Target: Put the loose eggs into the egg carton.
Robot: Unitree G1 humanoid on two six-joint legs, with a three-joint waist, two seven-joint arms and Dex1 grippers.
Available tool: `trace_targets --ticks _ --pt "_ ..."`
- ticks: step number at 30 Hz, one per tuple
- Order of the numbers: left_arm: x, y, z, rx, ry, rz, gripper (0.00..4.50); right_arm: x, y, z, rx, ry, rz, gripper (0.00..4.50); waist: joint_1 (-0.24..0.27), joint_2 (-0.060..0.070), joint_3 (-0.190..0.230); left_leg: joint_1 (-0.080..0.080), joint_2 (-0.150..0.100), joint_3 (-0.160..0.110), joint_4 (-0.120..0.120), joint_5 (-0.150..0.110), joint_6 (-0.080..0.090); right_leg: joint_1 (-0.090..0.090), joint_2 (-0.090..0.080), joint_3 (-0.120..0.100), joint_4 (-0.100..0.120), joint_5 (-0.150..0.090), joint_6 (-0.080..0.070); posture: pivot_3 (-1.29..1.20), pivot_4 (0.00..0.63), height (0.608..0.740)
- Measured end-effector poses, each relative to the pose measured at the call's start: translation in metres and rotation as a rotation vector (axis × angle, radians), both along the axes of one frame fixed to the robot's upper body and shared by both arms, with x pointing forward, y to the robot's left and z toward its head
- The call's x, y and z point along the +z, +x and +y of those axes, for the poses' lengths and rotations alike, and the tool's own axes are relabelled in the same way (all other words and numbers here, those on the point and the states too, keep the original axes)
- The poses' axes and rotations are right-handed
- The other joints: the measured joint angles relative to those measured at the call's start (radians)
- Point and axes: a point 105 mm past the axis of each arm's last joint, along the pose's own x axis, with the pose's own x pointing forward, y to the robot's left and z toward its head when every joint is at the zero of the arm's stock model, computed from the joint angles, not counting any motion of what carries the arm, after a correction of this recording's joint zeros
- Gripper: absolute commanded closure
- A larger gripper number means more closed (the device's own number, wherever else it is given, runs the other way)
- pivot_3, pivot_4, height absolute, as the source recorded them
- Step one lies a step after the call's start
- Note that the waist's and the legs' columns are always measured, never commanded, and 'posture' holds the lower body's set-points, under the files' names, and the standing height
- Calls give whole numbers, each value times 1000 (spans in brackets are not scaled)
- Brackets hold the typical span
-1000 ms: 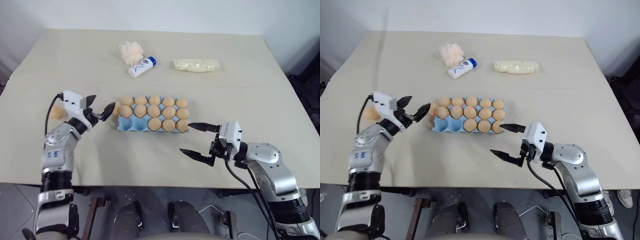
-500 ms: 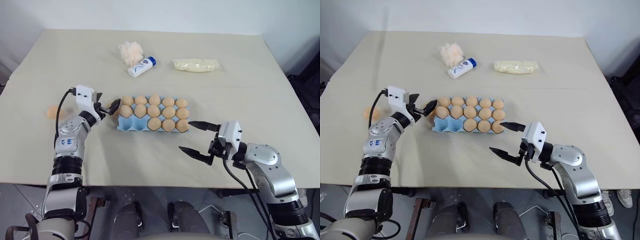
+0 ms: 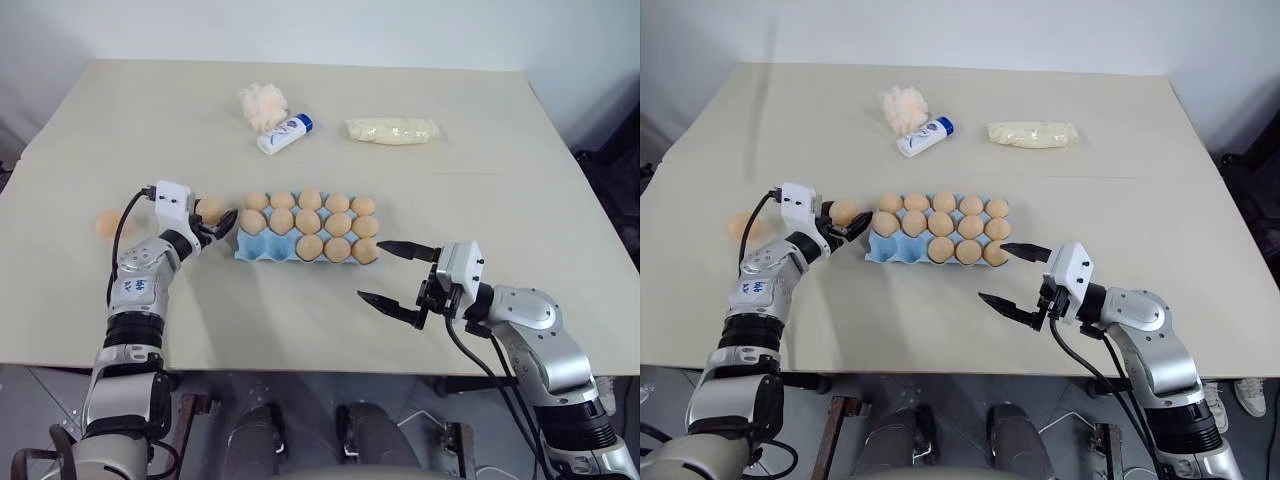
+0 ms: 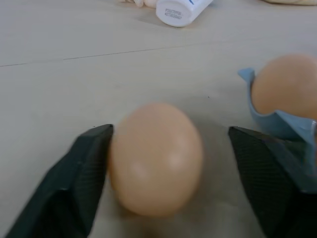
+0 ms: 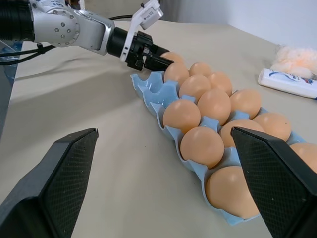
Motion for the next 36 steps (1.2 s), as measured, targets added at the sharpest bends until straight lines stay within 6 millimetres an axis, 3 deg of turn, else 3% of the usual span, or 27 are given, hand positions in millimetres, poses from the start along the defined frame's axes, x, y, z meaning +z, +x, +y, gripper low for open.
trace_targets --ticks 4,9,12,14,17,20,26,33,36 --pt "0 1 1 3 3 -6 2716 0 0 0 -1 0 0 0 0 0 0 0 0 0 0 0 0 0 0 0 0 0 0 0 150 740" --pt "19 -13 -2 -84 -39 -140 2767 0 0 0 -2 3 0 0 -2 0 0 0 1 0 -1 0 0 0 0 0 0 0 0 0 150 740" --pt "51 -37 -27 -308 -83 -292 2767 0 0 0 -5 4 0 0 1 0 0 0 1 0 0 0 -1 0 1 -1 0 0 0 0 150 740" --pt "63 -52 -43 -443 -30 -331 2767 0 0 0 -5 4 0 0 4 0 0 0 1 0 0 0 -1 0 1 0 0 0 0 0 150 740" --pt "49 -72 -74 -661 48 -270 2767 0 0 0 -6 5 0 0 3 0 0 0 0 1 0 0 -1 1 0 0 -1 0 0 0 150 740" --pt "26 -80 -93 -764 46 -188 2767 -1 1 0 -10 4 -2 0 1 0 0 0 -1 0 0 -1 -3 1 -1 0 0 0 0 0 150 740" --pt "22 -71 -94 -755 83 -168 2767 -3 1 0 -26 11 4 0 -3 0 0 0 0 -1 -1 0 0 0 0 0 0 0 -1 0 150 740" --pt "9 -68 -90 -738 106 -131 560 -6 -1 0 -43 15 12 0 0 0 0 -1 0 -1 -1 -1 1 0 -1 0 -3 0 -1 0 150 740" --pt "17 -72 -83 -728 133 -163 560 -5 -2 1 -38 15 4 0 -5 0 0 -1 1 -1 -2 -1 0 0 0 0 -3 0 -1 0 150 740"
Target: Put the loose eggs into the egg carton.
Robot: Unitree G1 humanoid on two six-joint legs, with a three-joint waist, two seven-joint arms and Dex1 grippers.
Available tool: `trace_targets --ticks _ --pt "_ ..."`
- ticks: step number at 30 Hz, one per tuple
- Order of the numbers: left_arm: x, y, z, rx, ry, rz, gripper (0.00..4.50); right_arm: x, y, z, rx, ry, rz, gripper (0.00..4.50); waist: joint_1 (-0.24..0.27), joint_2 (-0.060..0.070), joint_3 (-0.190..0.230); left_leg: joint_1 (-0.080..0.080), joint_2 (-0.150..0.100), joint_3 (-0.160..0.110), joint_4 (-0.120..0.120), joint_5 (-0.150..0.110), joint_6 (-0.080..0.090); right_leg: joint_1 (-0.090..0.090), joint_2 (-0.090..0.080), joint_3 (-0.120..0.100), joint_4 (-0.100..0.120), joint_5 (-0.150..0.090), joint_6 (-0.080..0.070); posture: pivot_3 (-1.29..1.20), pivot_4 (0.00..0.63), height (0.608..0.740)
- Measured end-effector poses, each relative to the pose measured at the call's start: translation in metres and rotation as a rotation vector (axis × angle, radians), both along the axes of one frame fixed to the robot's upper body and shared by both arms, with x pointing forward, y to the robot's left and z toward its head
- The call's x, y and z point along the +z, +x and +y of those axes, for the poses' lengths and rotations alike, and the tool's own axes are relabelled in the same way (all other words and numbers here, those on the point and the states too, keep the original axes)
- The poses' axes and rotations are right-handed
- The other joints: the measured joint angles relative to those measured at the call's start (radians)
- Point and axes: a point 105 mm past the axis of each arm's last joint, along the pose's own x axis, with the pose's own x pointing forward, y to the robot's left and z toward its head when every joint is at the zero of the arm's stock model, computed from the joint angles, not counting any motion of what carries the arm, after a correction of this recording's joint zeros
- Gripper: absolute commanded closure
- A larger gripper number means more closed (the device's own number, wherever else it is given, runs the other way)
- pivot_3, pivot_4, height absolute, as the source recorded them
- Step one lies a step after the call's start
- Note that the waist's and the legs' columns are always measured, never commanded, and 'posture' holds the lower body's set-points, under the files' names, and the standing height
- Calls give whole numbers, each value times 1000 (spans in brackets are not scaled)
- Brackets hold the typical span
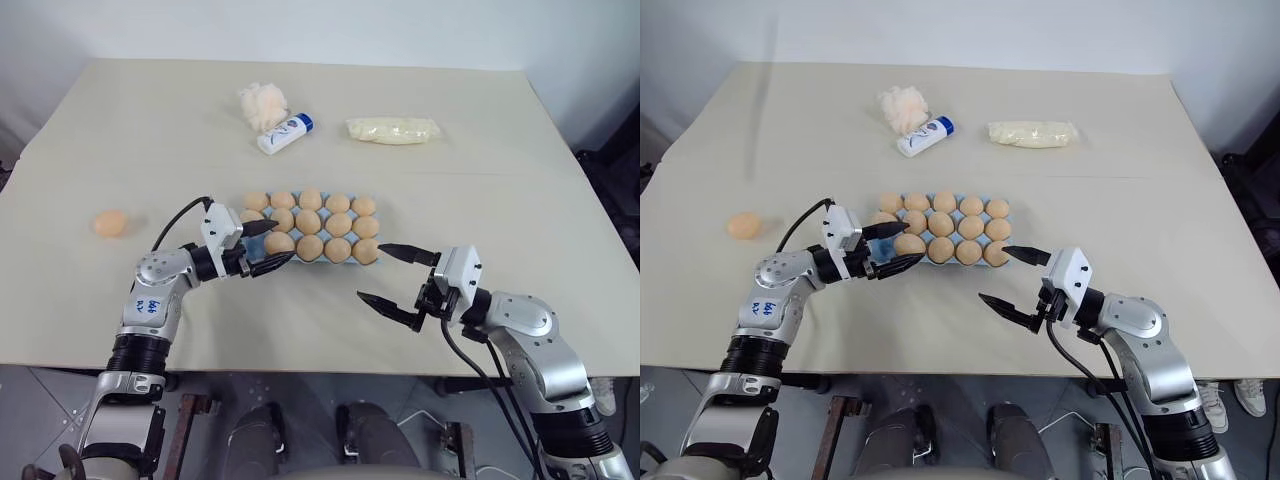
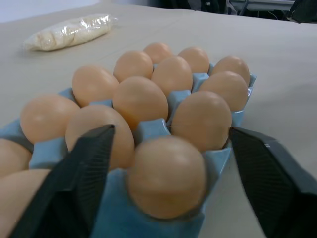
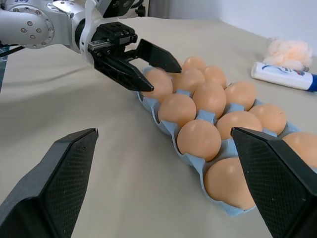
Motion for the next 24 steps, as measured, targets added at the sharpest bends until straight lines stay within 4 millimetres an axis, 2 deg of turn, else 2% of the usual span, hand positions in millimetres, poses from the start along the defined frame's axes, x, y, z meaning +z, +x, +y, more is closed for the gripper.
trace_targets --ticks 3,6,9,11,13,15,17,21,24 --pt "10 -8 20 45 -7 -36 560 0 -1 0 4 -1 -1 0 -2 0 0 0 1 0 -1 0 -1 0 1 0 0 -1 -1 0 150 740" --pt "11 -22 53 116 14 -24 560 2 -3 2 26 -1 -6 0 -3 0 0 1 2 0 -2 0 -2 0 1 0 0 -1 -2 0 150 740" --pt "0 -44 85 170 74 19 23 3 -6 4 62 -6 -8 0 -2 0 0 1 1 0 -5 0 -2 -1 0 0 -3 -1 -2 0 150 740" --pt "-11 -60 103 204 105 70 23 3 -8 4 82 -16 -6 0 -3 0 0 1 1 0 -7 -1 -3 0 -1 -1 -5 -1 -2 0 150 740" --pt "-15 -71 113 222 98 94 23 3 -9 4 100 -21 -14 0 1 0 0 1 0 0 -8 -1 -3 0 -2 -2 -6 -1 -3 0 150 740" --pt "-16 -76 120 255 93 97 23 6 -9 6 114 -23 -25 0 6 0 0 1 -1 -2 -9 -3 -6 0 -3 -3 -7 -2 -3 0 150 740" --pt "-10 -73 129 359 44 68 23 6 -6 5 114 -22 -27 0 4 0 0 1 -2 -2 -9 -3 -5 1 -4 -3 -6 -1 -3 0 150 740" --pt "-3 -66 160 663 -119 24 23 5 -5 11 139 -14 -17 0 1 0 0 1 -2 -2 -9 -1 -1 1 -4 -3 -6 -1 -2 0 150 740" --pt "-10 -73 179 847 -220 51 23 7 -3 13 148 -15 -24 0 -7 0 0 1 -2 -1 -9 0 0 1 -3 -2 -7 -1 -2 0 150 740"
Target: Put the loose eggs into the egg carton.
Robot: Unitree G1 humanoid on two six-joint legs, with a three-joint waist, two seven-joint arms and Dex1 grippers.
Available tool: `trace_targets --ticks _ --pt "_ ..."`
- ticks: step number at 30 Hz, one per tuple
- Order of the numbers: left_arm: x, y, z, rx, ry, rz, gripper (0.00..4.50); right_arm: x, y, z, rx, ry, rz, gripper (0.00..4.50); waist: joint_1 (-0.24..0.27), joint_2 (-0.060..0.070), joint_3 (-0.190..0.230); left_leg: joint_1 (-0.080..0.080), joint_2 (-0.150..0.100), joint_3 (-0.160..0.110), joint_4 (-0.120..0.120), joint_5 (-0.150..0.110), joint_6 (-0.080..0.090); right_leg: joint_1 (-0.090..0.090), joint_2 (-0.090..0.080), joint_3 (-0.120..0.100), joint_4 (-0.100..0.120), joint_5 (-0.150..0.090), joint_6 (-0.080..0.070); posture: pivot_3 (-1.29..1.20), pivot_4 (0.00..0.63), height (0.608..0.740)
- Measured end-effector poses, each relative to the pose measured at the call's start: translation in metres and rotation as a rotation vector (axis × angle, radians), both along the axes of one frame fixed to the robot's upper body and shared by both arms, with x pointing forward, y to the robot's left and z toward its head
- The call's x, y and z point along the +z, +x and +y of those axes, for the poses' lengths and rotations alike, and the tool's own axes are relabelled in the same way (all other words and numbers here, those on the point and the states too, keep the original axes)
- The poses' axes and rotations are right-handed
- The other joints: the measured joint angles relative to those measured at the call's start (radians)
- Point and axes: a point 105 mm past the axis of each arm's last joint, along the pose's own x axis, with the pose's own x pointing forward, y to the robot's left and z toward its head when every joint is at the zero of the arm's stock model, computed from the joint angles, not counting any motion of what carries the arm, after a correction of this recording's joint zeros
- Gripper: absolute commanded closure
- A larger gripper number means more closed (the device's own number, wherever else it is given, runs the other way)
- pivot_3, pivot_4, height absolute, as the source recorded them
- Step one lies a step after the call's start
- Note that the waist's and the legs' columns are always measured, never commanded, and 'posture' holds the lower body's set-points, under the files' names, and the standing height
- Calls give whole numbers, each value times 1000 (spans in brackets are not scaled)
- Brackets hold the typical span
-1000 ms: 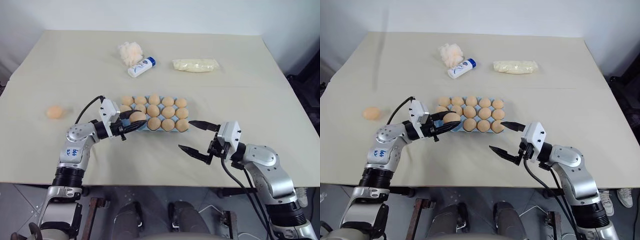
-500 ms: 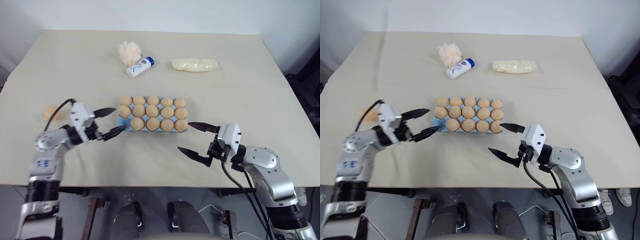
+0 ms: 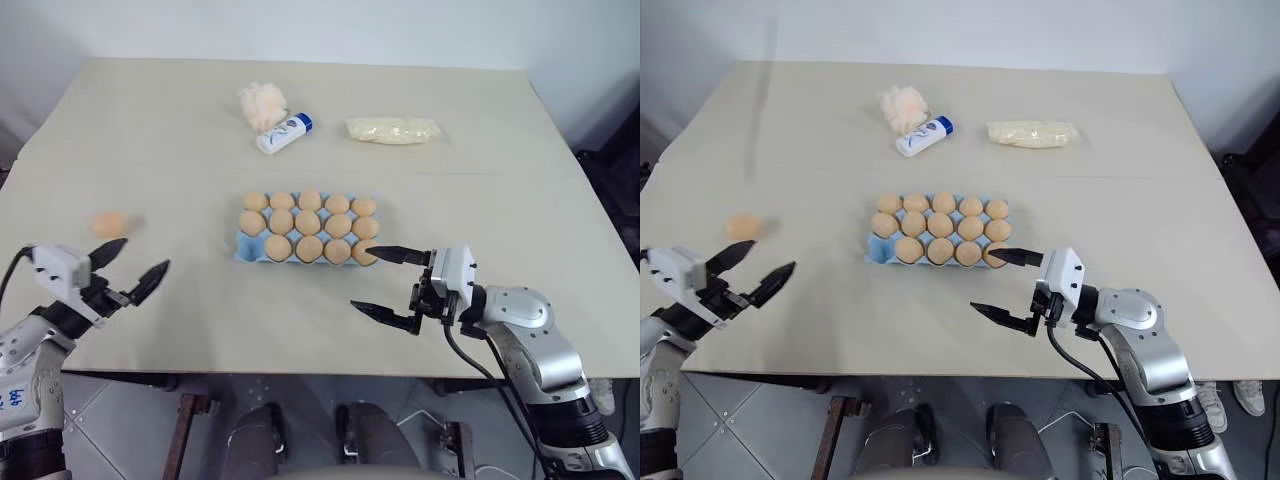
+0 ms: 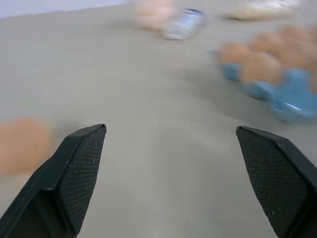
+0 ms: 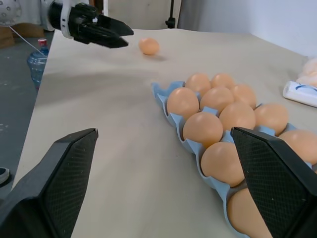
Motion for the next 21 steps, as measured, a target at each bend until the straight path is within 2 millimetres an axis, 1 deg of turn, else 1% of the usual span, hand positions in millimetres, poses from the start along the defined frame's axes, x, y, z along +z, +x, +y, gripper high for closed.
trace_targets --ticks 3,4,6,9,12,14,15,16,18,21 --pt "-13 -11 25 218 -79 17 23 0 1 0 1 -1 2 0 1 0 0 0 1 0 0 0 0 0 1 0 0 0 0 0 150 740" --pt "-14 -13 30 259 -92 16 23 0 2 0 1 -1 2 0 4 -1 0 0 1 0 0 0 -1 0 1 0 0 0 0 0 150 740" --pt "-14 -13 41 356 -95 9 23 1 3 0 7 0 1 0 7 -1 0 0 0 -1 1 1 -1 0 1 0 0 0 0 0 150 740" --pt "-10 -9 55 451 -125 -14 23 5 4 3 17 5 -16 0 10 -2 0 0 0 0 1 -1 -3 0 0 -1 1 2 0 0 150 740" --pt "-9 7 56 444 -123 -9 23 7 5 4 20 12 -22 0 12 -4 -1 0 -1 0 1 -1 -3 1 -1 -1 0 3 1 0 150 740" --pt "-7 28 50 407 -87 6 23 7 5 5 20 14 -22 0 16 -4 -1 0 -2 0 1 0 -4 0 -1 -2 0 3 1 0 150 740" --pt "-3 38 47 394 -71 1 23 7 5 5 22 16 -24 0 15 -5 -2 0 -1 0 1 0 -4 0 -1 -1 0 3 0 0 150 740" --pt "0 43 45 386 -60 -8 23 7 5 5 22 15 -25 0 14 -5 -2 0 -1 0 1 0 -4 0 -1 -1 0 4 1 0 150 740" --pt "8 63 43 365 -54 -14 23 6 5 5 18 16 -22 0 13 -6 -2 -1 -1 1 0 1 -4 -1 0 -1 0 4 1 0 150 740" --pt "21 83 37 332 -19 -33 23 6 6 5 10 16 -23 0 9 -6 -2 0 0 2 0 3 -1 -1 1 -1 0 3 1 0 150 740"
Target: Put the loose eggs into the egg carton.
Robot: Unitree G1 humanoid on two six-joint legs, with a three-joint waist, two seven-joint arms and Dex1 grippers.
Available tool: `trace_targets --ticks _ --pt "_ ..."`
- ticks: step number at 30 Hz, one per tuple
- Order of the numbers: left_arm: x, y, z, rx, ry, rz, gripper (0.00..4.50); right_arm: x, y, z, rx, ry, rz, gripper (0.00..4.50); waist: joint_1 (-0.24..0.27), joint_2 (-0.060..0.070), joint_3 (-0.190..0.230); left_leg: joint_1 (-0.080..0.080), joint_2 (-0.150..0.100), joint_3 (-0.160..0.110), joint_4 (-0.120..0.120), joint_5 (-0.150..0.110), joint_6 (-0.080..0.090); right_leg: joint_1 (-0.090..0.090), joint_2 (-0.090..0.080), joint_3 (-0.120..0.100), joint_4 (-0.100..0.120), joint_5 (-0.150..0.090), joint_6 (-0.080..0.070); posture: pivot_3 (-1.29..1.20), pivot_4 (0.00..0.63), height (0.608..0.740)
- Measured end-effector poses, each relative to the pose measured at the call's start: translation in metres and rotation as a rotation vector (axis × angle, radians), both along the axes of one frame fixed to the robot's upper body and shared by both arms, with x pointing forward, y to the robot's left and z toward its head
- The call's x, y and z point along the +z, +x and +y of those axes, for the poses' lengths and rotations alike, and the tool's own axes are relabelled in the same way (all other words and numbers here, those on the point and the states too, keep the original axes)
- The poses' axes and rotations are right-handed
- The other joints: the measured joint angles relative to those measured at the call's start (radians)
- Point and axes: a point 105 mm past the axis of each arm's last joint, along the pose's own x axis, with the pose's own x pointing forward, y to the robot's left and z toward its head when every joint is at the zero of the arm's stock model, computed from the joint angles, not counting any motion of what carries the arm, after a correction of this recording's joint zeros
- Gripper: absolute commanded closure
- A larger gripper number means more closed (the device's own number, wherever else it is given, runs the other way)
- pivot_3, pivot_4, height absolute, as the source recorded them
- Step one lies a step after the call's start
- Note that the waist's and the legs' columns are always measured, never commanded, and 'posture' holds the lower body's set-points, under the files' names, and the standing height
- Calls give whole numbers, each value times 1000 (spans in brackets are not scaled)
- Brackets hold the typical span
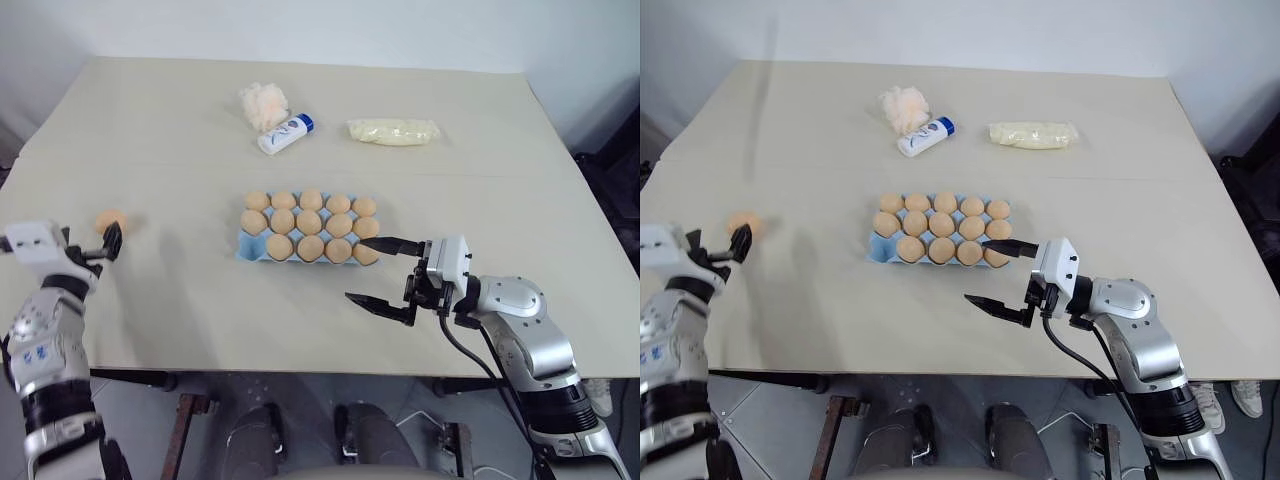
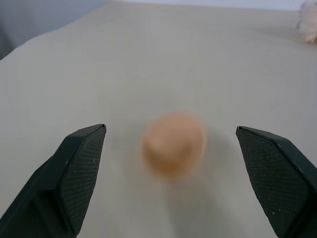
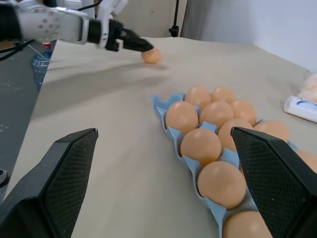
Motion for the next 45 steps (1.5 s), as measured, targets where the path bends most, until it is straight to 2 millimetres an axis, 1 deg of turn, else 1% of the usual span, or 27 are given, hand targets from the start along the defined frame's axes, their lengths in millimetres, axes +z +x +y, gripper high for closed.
trace_targets --ticks 3,6,8,11,12,15,18,21,23,25,26,29,30,33,34,36,44,45 --pt "7 16 0 -8 55 13 23 0 0 0 -9 2 0 0 1 0 0 0 1 1 0 0 -1 -1 1 0 0 0 0 0 150 740" --pt "7 25 0 -16 60 24 23 0 0 -1 -17 4 -1 0 1 0 0 0 2 1 0 -1 -2 -1 2 1 0 0 1 0 150 740" --pt "0 30 0 -25 45 57 23 -2 0 -1 -27 6 5 0 3 0 0 0 2 1 0 -1 -2 -1 2 0 0 -1 1 0 150 740" --pt "-16 31 -1 -38 32 118 23 -6 -1 -3 -45 8 21 0 2 0 0 0 2 2 1 -1 -2 -2 2 1 1 -1 2 0 150 740" --pt "-18 31 -1 -41 31 127 23 -6 0 -4 -48 9 21 0 2 0 0 0 2 2 1 -1 -2 -2 2 1 1 -1 2 0 150 740" --pt "-23 31 1 -34 30 151 642 -5 0 -3 -53 12 16 0 2 0 0 0 2 2 3 -1 -2 -2 3 1 2 -1 1 0 150 740" --pt "-22 30 3 -28 34 151 1603 -4 0 -3 -55 14 12 0 2 0 0 0 2 2 4 -1 -2 -1 2 1 3 -1 1 0 150 740" --pt "-20 29 3 -39 36 138 2452 -4 0 -3 -57 14 11 0 3 0 0 0 2 2 5 -1 -2 -1 2 1 4 -1 1 0 150 740" --pt "-18 28 1 -63 34 120 2452 -3 0 -3 -59 15 11 0 2 0 0 0 2 2 5 -1 -1 -1 2 1 5 -1 1 0 150 740" --pt "-10 26 -11 -146 51 74 2452 -3 0 -4 -61 15 11 0 3 0 0 0 2 2 5 -1 -1 -1 2 1 6 -1 1 0 150 740" --pt "-5 25 -19 -204 62 45 2452 -3 0 -4 -62 15 10 0 3 0 0 0 2 1 6 -1 -2 -1 2 1 6 -1 1 0 150 740" --pt "17 18 -66 -461 116 -49 2452 -3 0 -4 -64 14 9 0 7 0 0 0 2 1 6 -1 -2 -1 2 0 7 -1 1 0 150 740" --pt "24 12 -86 -578 139 -75 2452 -3 0 -4 -64 14 9 0 6 0 0 0 2 1 6 -1 -2 -1 2 1 7 -1 1 0 150 740" --pt "34 -4 -138 -856 171 -98 2452 -3 1 -4 -65 13 10 0 6 0 0 0 2 1 7 -1 -2 0 2 1 8 -1 1 0 150 740" --pt "33 -7 -148 -915 170 -90 2452 -3 1 -4 -65 13 9 0 6 0 0 0 2 1 8 -1 -2 0 2 1 8 -1 1 0 150 740" --pt "27 -12 -160 -995 168 -59 2452 -3 1 -4 -65 12 9 0 -2 0 0 0 2 1 9 -1 -2 0 3 3 9 -1 1 0 150 740" --pt "7 -15 -183 -1114 163 32 2452 -4 3 -5 -89 11 8 0 1 0 1 0 2 0 11 -2 -2 0 1 2 10 -1 0 0 150 740" --pt "6 -15 -184 -1119 165 39 2229 -4 3 -6 -93 10 8 0 0 0 1 0 2 0 11 -2 -2 0 1 2 10 -1 0 0 150 740"
